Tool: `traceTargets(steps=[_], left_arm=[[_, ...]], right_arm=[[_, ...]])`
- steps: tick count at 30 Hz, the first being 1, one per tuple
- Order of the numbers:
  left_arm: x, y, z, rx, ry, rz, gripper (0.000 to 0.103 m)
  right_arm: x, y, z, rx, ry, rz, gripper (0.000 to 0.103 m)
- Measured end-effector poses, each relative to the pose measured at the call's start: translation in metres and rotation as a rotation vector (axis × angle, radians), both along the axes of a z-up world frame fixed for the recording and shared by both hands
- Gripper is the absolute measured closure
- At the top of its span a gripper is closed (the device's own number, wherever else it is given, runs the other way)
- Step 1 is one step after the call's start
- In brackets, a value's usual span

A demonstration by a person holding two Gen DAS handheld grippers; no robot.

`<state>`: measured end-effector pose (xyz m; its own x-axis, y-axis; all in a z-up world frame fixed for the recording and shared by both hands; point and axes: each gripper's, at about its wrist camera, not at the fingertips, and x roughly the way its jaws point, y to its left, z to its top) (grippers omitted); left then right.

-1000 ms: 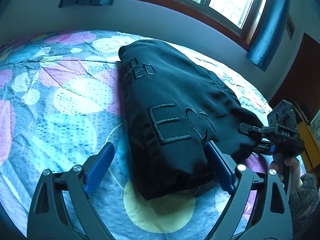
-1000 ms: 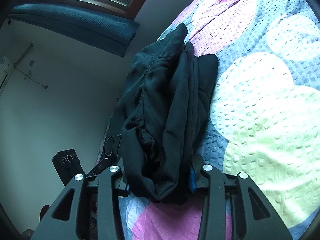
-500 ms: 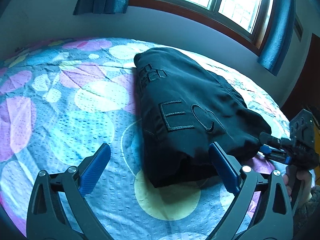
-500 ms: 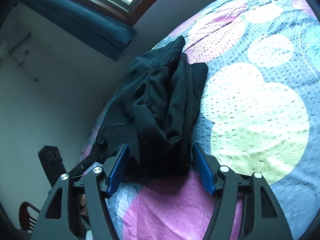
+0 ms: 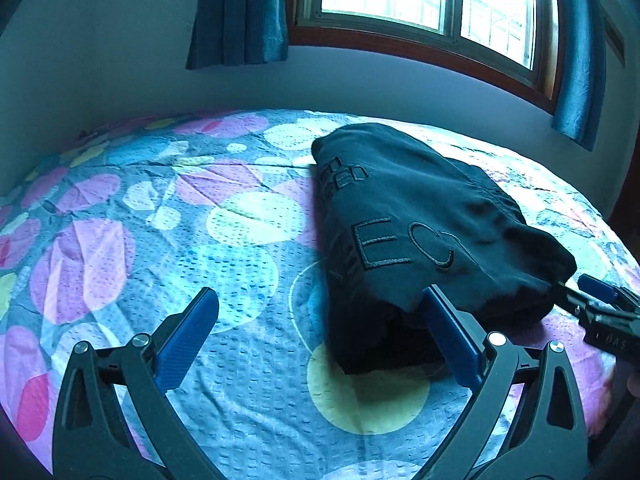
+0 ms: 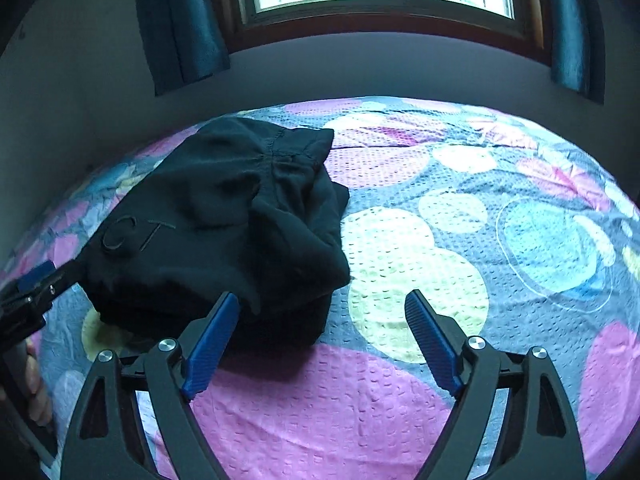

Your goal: Fold small clothes

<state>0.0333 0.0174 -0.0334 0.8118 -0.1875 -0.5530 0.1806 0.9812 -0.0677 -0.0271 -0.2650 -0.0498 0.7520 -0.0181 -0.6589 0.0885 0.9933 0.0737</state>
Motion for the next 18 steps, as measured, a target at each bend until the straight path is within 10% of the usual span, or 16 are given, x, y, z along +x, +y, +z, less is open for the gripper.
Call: traceTargets(steps=[18], left_arm=[[0.001,0.005,0.000,-0.010,0.002,0.027,0.002]], right_arm=[[0.012,0.002,-0.004,0.019,0.037,-0.002,0.018]])
